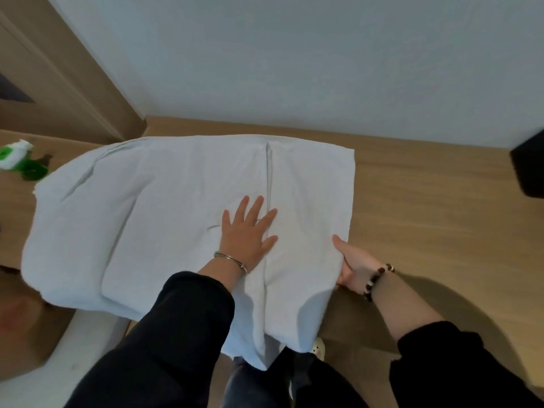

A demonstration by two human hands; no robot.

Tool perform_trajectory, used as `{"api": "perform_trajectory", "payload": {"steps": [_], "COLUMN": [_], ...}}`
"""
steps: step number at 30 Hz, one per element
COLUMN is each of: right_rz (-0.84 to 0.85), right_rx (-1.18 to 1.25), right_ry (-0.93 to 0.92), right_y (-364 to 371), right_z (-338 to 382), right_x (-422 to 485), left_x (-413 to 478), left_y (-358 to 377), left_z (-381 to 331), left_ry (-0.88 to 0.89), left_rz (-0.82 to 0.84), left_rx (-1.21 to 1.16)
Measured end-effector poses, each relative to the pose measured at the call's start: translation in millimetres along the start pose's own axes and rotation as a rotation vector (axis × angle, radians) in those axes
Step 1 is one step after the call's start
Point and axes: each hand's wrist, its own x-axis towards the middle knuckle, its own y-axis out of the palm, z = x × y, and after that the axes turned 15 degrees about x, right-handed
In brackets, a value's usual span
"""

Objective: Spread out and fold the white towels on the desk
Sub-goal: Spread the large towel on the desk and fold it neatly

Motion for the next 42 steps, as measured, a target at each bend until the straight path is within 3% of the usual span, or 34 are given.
{"api": "perform_trajectory", "payload": {"steps": [3, 4, 6, 8, 10, 14, 16, 18, 21, 23, 31, 33, 35, 39, 42], "right_rz": [-0.269, -0.383, -0.431, -0.37, -0.326, -0.342, -0.331, -0.241, 0.017, 0.17, 0.525, 0.453, 0.245, -0.135, -0.344], "right_rx": [-0.584, -0.655, -0.496, -0.355, -0.415, -0.935, -1.019, -0.907, -0.255, -0.054, -0.438, -0.641, -0.829, -0.982, -1.303], "right_ry": [-0.312, -0.447, -0.554, -0.484, -0.435, -0.51, -0.479, -0.436, -0.228, -0.061, 0.106, 0.078, -0.007, -0.173, -0.258], "right_y": [-13, -15, -20, -19, -18, -18, -15, -9, -7, -16, -41, -47, -54, -46, -35], "right_z": [4, 4, 0, -6, -11, -22, -30, -36, -50, -61, -81, -78, -78, -94, -100], "right_x": [0, 0, 1, 2, -2, -18, -26, -37, -45, -50, -57, -61, -64, -70, -78], "left_x": [0, 0, 1, 2, 0, -31, -52, -66, -68, -67, -65, -66, -66, -67, -67], "left_y": [-1, -2, -5, -13, -22, -24, -12, -1, 7, 8, 10, 10, 9, 10, 9], "left_z": [2, 3, 5, 3, -5, -34, -43, -43, -41, -41, -41, -41, -41, -42, -43], "left_ry": [0.0, -0.003, -0.008, -0.023, -0.061, -0.017, 0.063, 0.096, 0.083, 0.073, 0.072, 0.073, 0.073, 0.072, 0.081], "left_rz": [-0.021, -0.029, -0.022, 0.018, 0.018, -0.029, 0.012, 0.055, 0.014, -0.001, -0.017, -0.017, -0.019, -0.037, -0.02], "left_rx": [-0.02, -0.024, -0.022, 0.004, 0.078, 0.123, 0.106, 0.109, 0.092, 0.073, 0.075, 0.082, 0.091, 0.094, 0.096]}}
